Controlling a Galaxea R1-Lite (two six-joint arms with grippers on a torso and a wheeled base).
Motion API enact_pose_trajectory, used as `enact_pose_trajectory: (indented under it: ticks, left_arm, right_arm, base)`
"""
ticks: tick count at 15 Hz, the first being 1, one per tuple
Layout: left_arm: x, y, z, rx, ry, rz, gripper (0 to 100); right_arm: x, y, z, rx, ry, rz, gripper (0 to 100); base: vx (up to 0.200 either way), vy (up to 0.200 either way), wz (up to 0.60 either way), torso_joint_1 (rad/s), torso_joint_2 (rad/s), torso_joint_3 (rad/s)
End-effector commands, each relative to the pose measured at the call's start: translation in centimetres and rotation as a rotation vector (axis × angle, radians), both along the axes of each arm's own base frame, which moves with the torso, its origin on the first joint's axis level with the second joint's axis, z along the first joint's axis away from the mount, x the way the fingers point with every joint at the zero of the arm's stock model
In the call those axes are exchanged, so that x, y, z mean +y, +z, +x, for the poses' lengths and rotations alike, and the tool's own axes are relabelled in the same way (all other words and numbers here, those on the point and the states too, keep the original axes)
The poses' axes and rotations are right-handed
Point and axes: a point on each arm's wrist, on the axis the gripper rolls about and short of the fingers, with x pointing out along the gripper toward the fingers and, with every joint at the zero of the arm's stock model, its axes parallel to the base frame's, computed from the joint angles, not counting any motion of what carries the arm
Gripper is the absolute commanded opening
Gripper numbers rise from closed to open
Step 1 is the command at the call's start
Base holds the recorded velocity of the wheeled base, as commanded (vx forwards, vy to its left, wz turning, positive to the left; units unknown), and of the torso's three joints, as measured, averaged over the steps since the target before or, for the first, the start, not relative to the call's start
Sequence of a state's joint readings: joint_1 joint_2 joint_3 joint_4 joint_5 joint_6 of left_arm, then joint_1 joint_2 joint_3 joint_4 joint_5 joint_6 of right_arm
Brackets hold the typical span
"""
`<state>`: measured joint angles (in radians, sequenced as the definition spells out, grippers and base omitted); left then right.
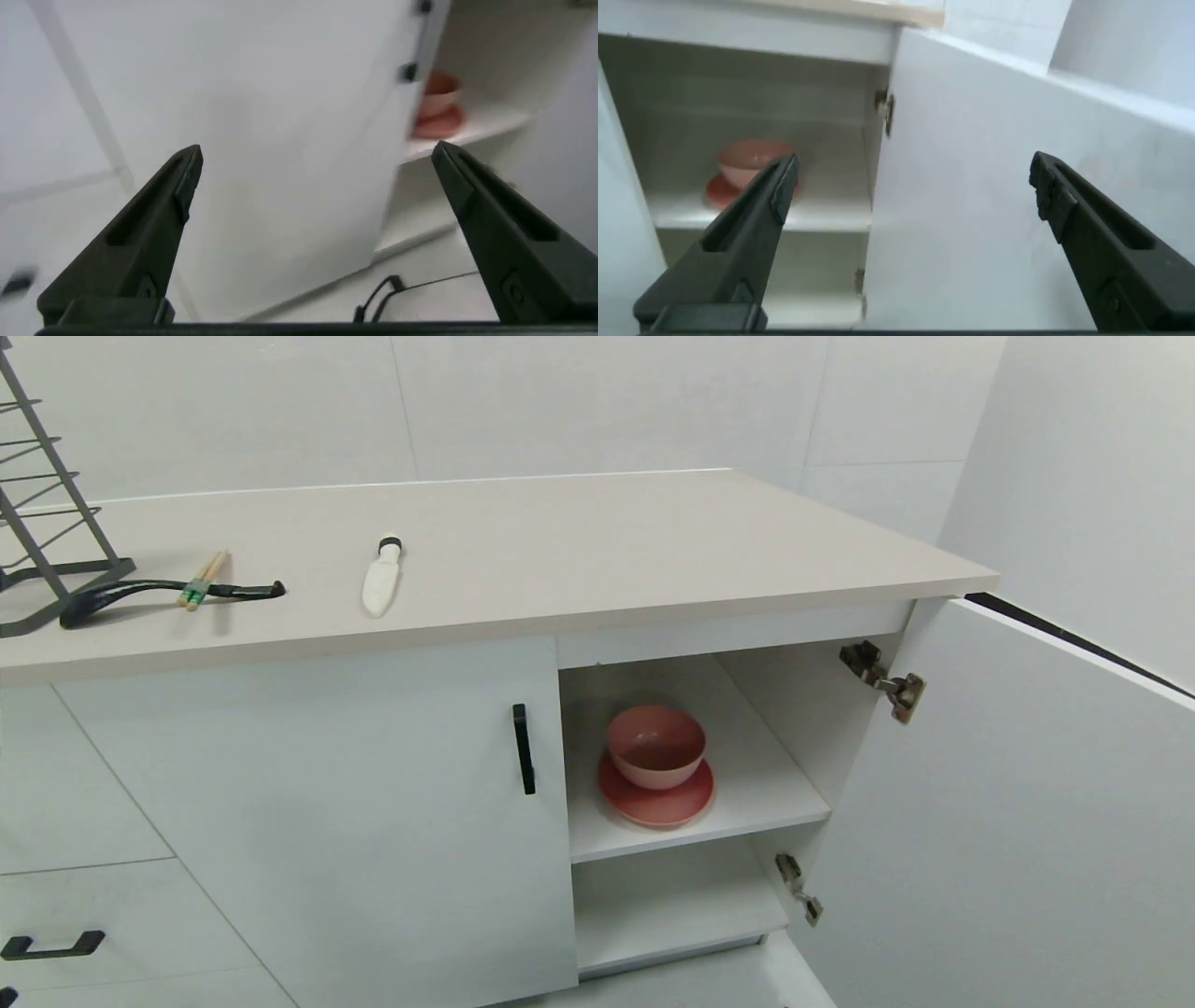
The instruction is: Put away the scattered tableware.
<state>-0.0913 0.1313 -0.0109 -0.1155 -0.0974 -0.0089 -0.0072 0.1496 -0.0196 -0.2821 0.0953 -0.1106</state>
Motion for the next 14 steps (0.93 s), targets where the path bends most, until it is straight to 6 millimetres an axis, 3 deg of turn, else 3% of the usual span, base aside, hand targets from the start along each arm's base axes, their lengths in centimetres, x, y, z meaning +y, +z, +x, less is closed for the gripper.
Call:
enact_pose_trajectory:
  ticks: [1,4,8,14]
  left_arm:
    - [0.1,-0.7,-0.3,0.003,0.04,0.0,100]
    - [0.2,-0.9,-0.3,0.03,0.089,-0.004,100]
    - [0.2,-1.3,-0.6,0.019,0.25,-0.01,100]
    - [0.1,-1.7,-1.0,-0.007,0.203,0.001,100]
  right_arm:
    - [0.0,-1.9,-1.2,-0.017,-0.002,0.059,100]
    - [-0.1,-3.8,-1.1,0.178,-0.027,0.091,100]
    - [-0.1,-3.7,-1.1,0.164,-0.043,0.117,100]
    - [-0.1,-3.7,-1.1,0.166,-0.044,0.127,100]
  base:
    - [0.0,0.0,0.0,0.0,0.0,0.0]
    - [0.0,0.0,0.0,0.0,0.0,0.0]
    - [0.0,0.0,0.0,0.0,0.0,0.0]
    - [0.0,0.0,0.0,0.0,0.0,0.0]
